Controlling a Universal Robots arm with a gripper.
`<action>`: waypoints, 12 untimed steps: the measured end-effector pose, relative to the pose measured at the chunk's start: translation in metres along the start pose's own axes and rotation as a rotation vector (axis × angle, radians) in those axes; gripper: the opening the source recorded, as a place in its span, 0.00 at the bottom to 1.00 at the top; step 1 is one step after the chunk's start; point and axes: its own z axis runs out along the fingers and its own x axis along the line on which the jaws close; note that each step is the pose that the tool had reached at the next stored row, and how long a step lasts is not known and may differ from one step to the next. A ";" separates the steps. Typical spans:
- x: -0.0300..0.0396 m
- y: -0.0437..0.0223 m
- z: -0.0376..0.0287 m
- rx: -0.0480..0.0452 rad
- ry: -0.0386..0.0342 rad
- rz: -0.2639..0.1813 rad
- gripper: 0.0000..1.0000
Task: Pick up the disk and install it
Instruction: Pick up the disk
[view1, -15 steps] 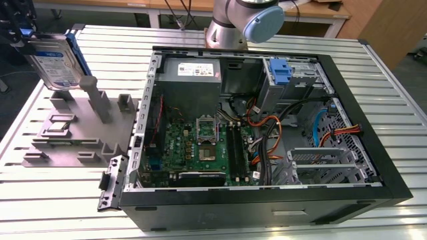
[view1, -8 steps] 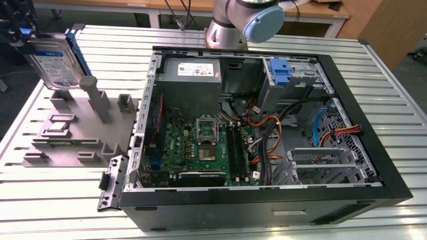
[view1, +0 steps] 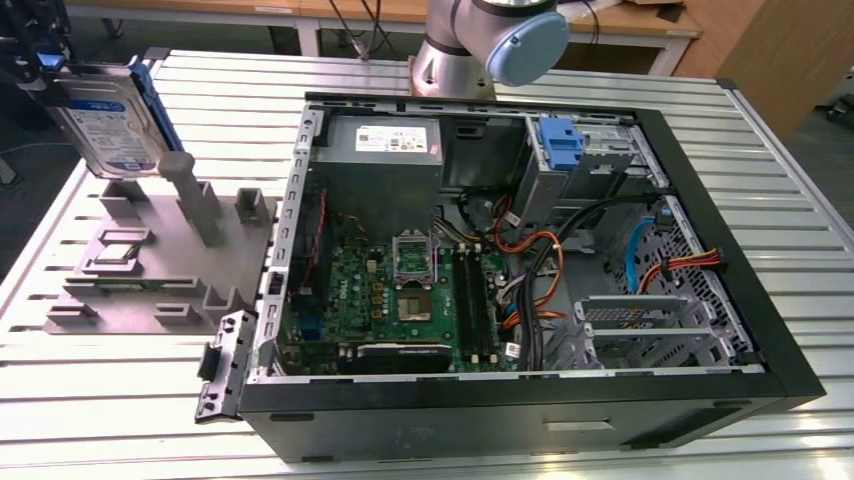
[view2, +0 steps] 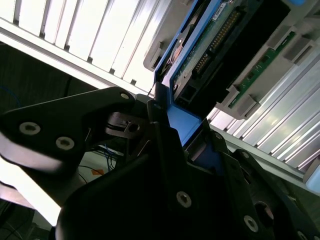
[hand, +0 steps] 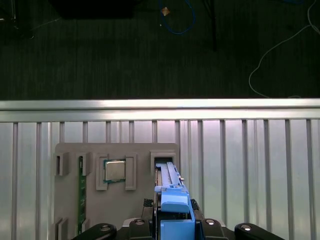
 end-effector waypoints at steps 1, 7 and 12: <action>0.0000 0.0000 -0.0004 -0.0001 0.0000 0.000 0.37; -0.0001 0.0001 -0.0029 -0.0001 0.0000 0.000 0.37; -0.0002 0.0001 -0.0040 -0.0001 0.0002 0.000 0.37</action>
